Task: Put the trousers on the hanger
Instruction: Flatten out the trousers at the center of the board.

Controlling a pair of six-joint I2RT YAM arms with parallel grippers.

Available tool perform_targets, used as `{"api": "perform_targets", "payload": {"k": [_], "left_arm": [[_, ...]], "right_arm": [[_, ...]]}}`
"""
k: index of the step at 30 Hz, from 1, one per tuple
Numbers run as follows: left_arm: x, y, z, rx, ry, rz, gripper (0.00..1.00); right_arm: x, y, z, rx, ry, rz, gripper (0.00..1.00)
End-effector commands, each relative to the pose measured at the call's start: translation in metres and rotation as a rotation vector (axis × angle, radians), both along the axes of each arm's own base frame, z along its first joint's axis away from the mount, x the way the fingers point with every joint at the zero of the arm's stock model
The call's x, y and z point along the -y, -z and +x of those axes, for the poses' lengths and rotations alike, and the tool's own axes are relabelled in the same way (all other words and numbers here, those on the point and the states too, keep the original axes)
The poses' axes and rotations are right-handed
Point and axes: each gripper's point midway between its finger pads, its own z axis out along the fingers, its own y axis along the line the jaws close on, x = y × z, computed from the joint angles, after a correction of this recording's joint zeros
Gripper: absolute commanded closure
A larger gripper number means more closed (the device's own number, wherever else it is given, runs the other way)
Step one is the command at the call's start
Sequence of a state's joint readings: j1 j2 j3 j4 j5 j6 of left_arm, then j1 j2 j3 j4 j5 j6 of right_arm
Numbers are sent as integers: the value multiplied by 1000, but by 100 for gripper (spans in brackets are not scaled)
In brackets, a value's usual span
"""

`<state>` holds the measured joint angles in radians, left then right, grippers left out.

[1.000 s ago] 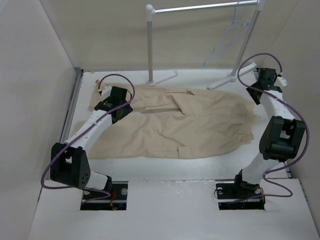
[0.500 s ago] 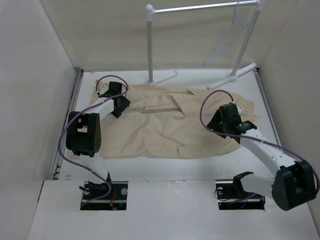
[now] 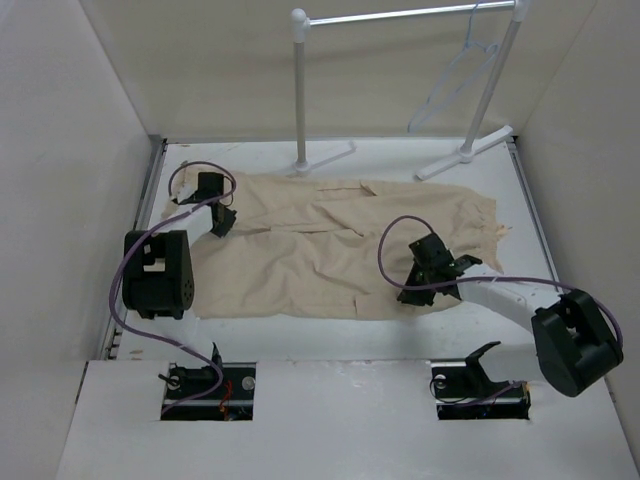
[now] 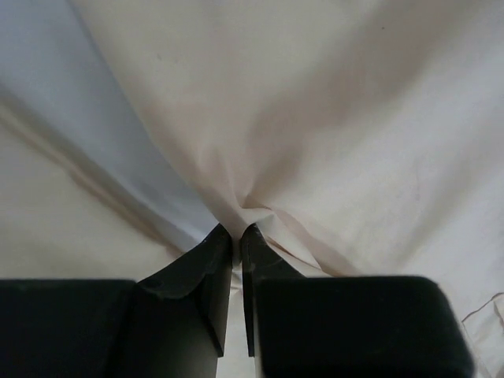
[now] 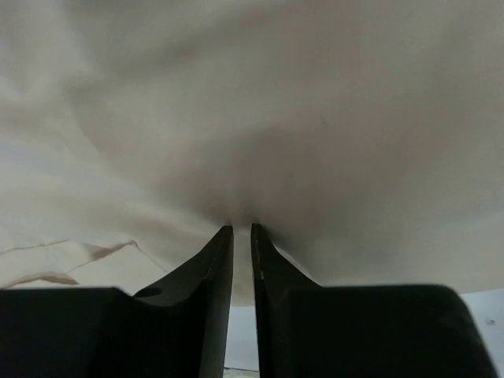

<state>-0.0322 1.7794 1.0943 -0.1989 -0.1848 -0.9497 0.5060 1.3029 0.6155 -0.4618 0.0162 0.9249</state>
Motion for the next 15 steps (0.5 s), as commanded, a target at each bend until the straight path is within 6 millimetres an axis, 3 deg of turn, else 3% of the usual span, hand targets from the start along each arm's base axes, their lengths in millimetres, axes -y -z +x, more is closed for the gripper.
{"api": "perform_targets", "payload": {"k": [1,5,8,11,15], "left_arm": [[-24,-22,-16,32,-57,49,92],[-26,-6,-37,-44,-51,53,86],[-26,-4,-44,-72,-42,57,63],[-35,-37,-36,13,-33,96,44],[-51,-93,-20,147,-48,134,39]], "right_arm": [[-9,3,-9,-26,21,63,80],[-2,6,-26,-51,37,70,81],[1,-3,-30,-33,30,76,76],[2,-27,-21,38,7,79,55],[3,-60,0,137,-22,65,41]]}}
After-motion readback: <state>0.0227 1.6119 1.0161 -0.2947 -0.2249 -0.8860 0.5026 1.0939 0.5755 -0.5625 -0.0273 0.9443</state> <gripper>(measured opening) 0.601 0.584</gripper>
